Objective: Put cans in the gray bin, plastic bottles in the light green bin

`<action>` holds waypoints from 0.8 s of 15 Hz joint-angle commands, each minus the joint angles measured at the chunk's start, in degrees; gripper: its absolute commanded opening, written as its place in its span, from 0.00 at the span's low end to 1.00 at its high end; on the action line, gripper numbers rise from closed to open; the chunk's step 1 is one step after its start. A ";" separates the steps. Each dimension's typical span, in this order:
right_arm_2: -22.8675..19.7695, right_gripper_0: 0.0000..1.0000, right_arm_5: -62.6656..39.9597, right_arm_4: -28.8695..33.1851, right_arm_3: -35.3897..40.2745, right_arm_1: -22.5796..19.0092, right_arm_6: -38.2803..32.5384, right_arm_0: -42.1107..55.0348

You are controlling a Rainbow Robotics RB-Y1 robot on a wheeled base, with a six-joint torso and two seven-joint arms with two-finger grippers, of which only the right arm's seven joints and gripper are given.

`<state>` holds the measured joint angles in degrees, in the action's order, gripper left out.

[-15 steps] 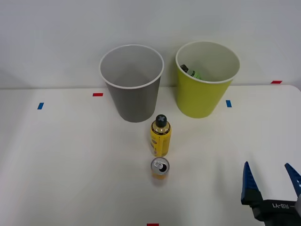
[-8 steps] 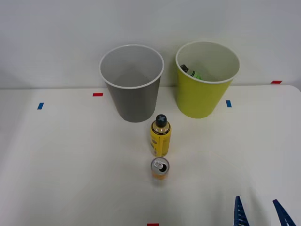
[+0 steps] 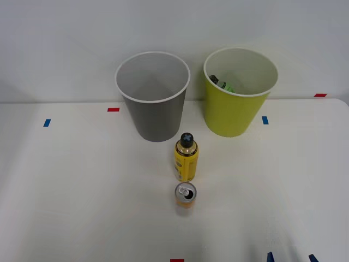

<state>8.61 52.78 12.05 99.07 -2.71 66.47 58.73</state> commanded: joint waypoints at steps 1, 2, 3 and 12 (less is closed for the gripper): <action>-1.05 0.87 7.17 0.08 -6.78 0.51 2.17 -3.10; -1.31 0.87 7.25 0.16 -7.31 0.51 2.79 -3.18; -1.40 0.88 7.34 0.08 -7.57 0.51 5.25 -3.18; -0.43 0.88 5.85 -2.30 -8.63 0.51 19.92 -6.96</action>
<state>8.12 58.69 10.10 90.44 -2.18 86.36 51.92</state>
